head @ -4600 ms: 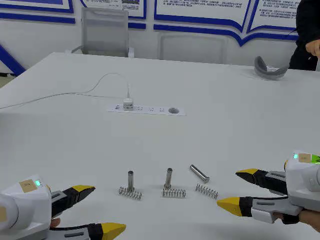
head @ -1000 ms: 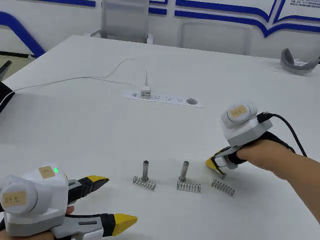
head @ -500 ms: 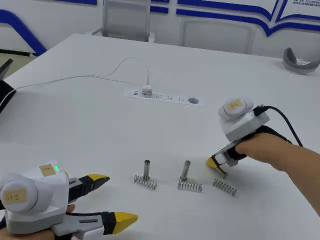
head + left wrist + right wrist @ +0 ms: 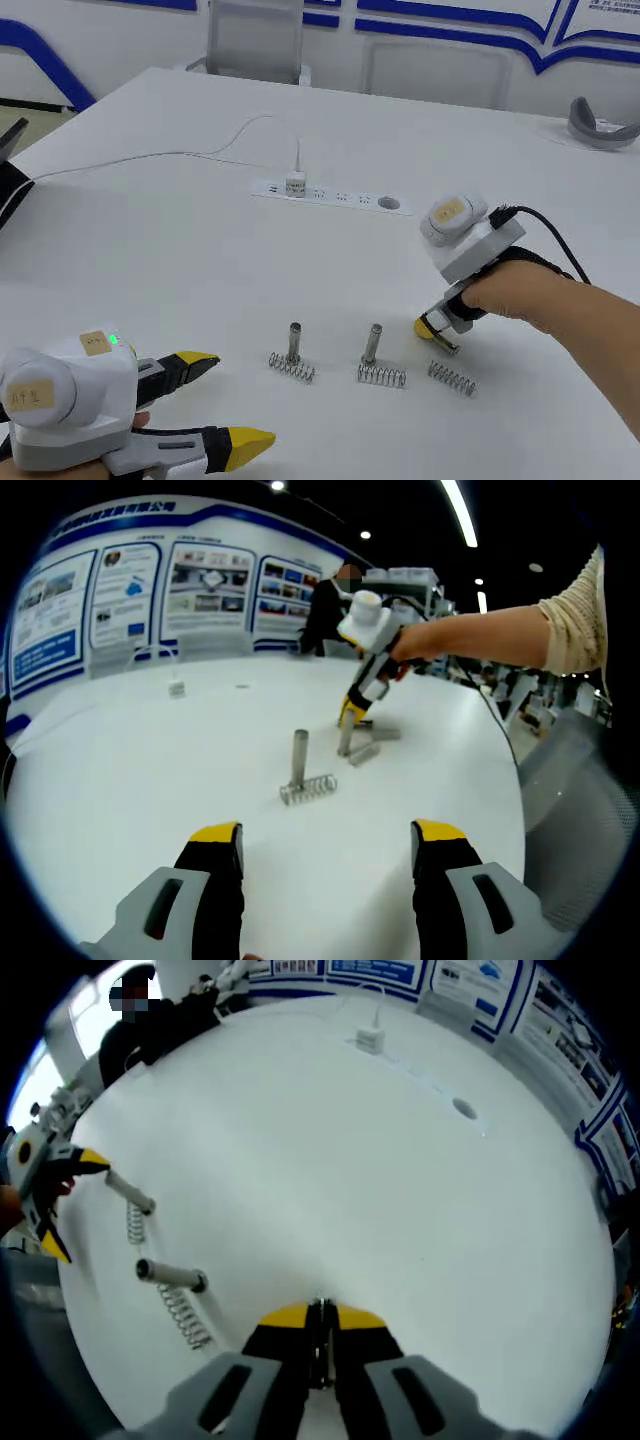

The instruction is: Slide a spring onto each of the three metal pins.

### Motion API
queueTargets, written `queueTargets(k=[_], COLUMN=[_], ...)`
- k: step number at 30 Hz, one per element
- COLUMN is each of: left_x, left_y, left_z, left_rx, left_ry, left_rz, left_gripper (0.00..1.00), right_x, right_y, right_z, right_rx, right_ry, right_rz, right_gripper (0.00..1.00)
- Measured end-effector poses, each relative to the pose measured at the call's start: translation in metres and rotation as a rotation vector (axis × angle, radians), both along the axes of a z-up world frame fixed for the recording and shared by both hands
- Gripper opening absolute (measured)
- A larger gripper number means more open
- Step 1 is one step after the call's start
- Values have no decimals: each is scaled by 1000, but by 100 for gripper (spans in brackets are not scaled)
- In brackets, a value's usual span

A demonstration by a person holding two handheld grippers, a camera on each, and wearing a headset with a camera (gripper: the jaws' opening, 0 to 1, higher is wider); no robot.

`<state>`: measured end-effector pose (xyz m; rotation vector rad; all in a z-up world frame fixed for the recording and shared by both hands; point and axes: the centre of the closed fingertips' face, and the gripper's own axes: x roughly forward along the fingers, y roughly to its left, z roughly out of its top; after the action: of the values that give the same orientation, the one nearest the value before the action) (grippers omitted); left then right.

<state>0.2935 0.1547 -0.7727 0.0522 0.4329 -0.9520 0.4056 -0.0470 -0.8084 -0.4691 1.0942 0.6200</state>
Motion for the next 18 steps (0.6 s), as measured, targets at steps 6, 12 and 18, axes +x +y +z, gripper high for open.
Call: queueTargets(k=[6,12,18], left_x=[2,2,0], left_y=[-2,-6,-5], left_z=[0,4,5], left_rx=[1,1,2], left_ry=[1,-7,-12], left_rz=[-5,-13,-14], left_gripper=[69,69,69], right_x=[1,0,1], right_y=[-1,-3,-5], right_z=[0,0,3], right_rx=[-11,8,36], right_ry=[5,-32,-82], right_rz=[-29,-67,-79], right_gripper=[9,8,8])
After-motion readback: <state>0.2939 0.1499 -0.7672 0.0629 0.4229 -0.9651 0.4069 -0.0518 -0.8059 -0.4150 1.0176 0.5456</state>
